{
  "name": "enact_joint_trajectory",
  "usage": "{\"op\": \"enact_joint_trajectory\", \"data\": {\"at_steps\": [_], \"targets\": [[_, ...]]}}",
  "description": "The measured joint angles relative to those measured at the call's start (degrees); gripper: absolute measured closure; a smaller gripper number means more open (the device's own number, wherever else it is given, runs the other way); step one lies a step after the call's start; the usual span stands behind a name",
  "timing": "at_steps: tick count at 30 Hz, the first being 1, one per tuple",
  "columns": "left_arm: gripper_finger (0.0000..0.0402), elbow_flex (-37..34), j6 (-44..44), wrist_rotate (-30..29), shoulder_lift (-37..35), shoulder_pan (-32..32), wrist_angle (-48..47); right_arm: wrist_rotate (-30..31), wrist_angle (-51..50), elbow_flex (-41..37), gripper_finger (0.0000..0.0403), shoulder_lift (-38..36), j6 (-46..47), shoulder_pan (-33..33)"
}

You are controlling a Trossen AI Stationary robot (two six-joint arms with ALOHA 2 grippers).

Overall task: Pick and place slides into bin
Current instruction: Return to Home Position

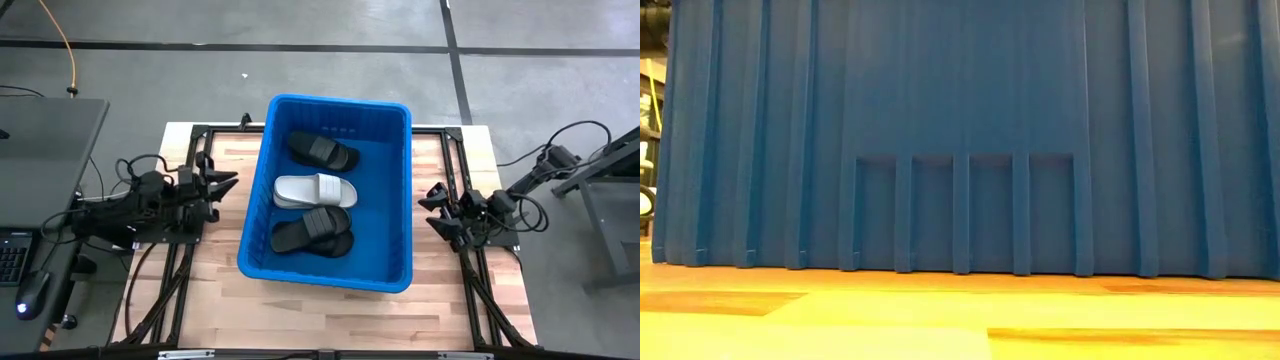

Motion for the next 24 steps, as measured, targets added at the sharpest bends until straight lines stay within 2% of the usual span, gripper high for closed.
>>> {"op": "enact_joint_trajectory", "data": {"at_steps": [3, 8, 11, 18, 21, 24], "targets": [[0.0328, -0.1, -1.3, -1.5, 0.0, 0.0, 0.0, 0.7, -0.1, -2.0, 0.0164, -3.2, 0.1, 0.0], [0.0328, -0.1, -3.4, -0.7, 0.0, 0.0, 0.2, 0.5, -2.9, -2.0, 0.0164, -10.2, -3.3, 0.1], [0.0328, -0.1, -3.9, -1.0, 0.0, 0.1, 2.7, 4.4, -8.3, -2.0, 0.0164, -15.2, -1.8, 0.1], [0.0328, 0.0, -1.7, -3.1, 0.0, 0.1, 1.5, 6.1, -26.3, -2.0, 0.0164, -26.3, 2.3, 0.0], [0.0328, 0.0, -1.4, -3.7, 0.0, 0.0, -1.0, 6.0, -29.6, -2.1, 0.0164, -30.2, 1.9, 0.0], [0.0328, 0.0, -0.8, -5.5, 0.0, 0.1, -5.6, 6.8, -29.3, -2.1, 0.0164, -30.6, -2.8, -0.1]]}}
